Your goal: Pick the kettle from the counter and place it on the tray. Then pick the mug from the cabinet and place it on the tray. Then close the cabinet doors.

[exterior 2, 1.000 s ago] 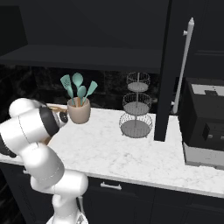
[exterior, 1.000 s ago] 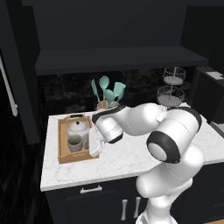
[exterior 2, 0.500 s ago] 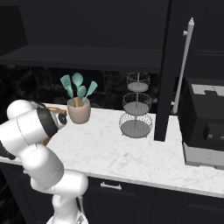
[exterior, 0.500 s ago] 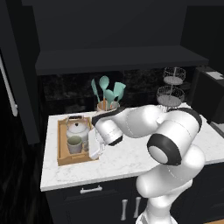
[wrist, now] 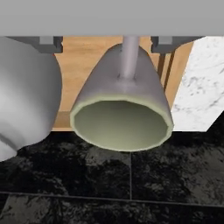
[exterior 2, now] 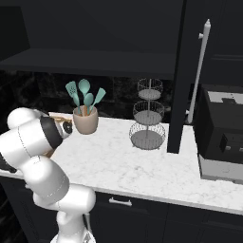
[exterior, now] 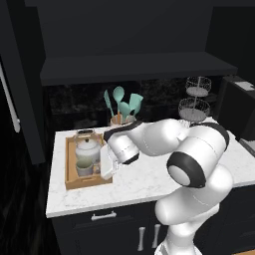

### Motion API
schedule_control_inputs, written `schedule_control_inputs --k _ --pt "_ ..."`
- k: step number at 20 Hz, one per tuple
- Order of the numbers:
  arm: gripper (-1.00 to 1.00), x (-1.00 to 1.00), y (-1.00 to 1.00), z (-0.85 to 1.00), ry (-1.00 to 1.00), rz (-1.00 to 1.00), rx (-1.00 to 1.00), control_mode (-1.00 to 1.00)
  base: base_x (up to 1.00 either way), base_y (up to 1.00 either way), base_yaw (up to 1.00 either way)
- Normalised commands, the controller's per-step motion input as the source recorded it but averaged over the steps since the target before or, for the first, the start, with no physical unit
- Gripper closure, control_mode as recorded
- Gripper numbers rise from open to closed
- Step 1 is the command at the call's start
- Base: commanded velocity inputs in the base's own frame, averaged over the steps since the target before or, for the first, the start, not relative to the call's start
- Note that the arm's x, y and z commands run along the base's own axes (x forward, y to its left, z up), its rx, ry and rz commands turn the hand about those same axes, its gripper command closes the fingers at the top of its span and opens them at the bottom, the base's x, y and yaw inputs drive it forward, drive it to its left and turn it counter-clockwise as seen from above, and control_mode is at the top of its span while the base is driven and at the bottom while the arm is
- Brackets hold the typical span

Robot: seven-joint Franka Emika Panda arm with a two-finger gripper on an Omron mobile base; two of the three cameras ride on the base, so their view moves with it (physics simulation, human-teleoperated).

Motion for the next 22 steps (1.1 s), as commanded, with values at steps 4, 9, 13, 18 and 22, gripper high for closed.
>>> schedule_control_inputs --k 4,9,13,18,22 --pt "-1.00 -0.08 -0.06 0.36 0.00 0.00 0.00 -1.00 0.00 0.00 0.00" --pt "-1.00 -0.02 -0.05 0.45 0.00 0.00 0.00 -1.00 0.00 0.00 0.00" --pt "-1.00 -0.01 -0.12 0.50 0.00 -0.03 0.00 -1.00 0.00 0.00 0.00" --pt "-1.00 -0.28 -0.21 0.62 0.03 -0.15 0.00 -1.00 0.00 0.00 0.00" --pt "-1.00 -0.24 -0.23 0.49 0.23 -0.38 0.00 -1.00 0.00 0.00 0.00"
